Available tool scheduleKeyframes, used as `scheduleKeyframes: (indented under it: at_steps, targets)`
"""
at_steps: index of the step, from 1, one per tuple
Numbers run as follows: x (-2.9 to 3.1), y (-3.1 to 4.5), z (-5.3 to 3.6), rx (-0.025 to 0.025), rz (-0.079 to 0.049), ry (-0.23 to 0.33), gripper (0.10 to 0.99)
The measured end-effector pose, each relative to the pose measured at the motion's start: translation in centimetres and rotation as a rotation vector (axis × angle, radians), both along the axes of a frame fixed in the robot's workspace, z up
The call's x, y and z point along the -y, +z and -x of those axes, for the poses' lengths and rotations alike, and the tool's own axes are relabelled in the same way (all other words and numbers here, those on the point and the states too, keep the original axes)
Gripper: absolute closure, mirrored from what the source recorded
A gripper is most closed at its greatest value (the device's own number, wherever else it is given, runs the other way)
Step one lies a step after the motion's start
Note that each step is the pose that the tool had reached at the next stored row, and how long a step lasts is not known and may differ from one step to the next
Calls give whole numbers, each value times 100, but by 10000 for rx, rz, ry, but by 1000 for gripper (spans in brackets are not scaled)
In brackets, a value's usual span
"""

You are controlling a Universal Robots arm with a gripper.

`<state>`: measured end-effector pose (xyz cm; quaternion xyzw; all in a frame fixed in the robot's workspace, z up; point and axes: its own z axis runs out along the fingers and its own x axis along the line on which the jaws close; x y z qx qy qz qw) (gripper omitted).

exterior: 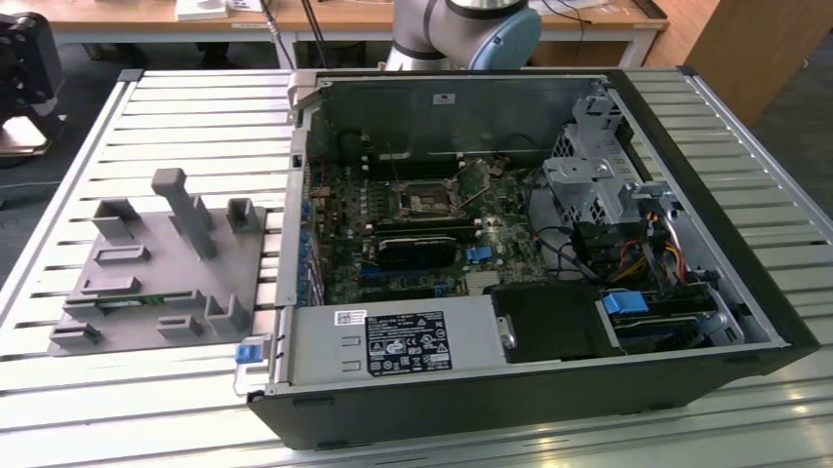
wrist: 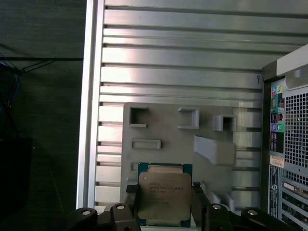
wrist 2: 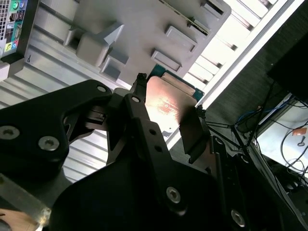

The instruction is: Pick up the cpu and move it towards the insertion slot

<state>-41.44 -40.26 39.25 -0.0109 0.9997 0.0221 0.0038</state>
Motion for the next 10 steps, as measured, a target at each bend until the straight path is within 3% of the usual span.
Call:
scheduleKeyframes:
  at_steps: [10]
  targets:
    - [0,-1,-62,1,-1,0,561]
